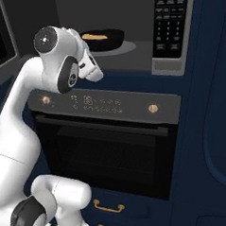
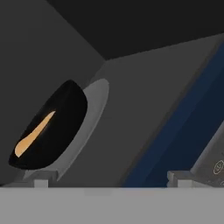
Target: Pick the squash from the sink and place it in the bowl. Then pick the bowl and place it in the microwave. Then close the microwave door and press the start button.
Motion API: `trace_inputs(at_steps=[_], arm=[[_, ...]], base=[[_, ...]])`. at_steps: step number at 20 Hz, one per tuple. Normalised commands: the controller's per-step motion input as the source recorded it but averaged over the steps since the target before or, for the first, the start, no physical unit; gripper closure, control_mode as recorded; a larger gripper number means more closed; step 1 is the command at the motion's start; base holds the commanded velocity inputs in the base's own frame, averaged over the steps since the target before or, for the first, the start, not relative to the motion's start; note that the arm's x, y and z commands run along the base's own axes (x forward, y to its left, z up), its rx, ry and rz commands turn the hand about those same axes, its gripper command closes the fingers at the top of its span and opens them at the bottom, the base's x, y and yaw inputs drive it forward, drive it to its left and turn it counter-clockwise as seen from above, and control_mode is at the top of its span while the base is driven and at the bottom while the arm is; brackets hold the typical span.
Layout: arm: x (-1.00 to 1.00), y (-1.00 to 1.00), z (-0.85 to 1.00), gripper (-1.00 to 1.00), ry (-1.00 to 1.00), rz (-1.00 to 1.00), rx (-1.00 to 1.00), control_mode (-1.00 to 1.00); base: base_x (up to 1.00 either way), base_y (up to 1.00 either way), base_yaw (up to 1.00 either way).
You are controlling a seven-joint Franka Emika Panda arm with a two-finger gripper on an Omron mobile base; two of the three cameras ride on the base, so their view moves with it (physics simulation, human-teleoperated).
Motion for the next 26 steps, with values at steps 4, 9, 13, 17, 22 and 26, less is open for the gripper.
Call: trace_inputs(at_steps=[4,9,13,17,22,26], arm=[[-0.03,0.0,-0.02,-1.0,-0.01,-0.23,-0.27,-1.0],[-0.01,0.0,0.01,-1.0,0.06,-0.26,-0.32,-1.0],[-0.12,-0.06,-0.02,-1.0,0.0,-0.29,-0.35,-1.0],[-0.18,-0.12,-0.11,-1.0,0.0,-0.31,-0.33,-1.0],[-0.4,-0.05,-0.05,-1.0,-0.01,-0.27,-0.34,-1.0],[-0.62,-0.02,-0.04,-1.0,-0.11,-0.23,-0.35,-1.0]], base=[[0.0,0.0,0.0],[0.0,0.0,0.0],[0.0,0.0,0.0],[0.0,0.0,0.0],[0.0,0.0,0.0],[0.0,0.0,0.0]])
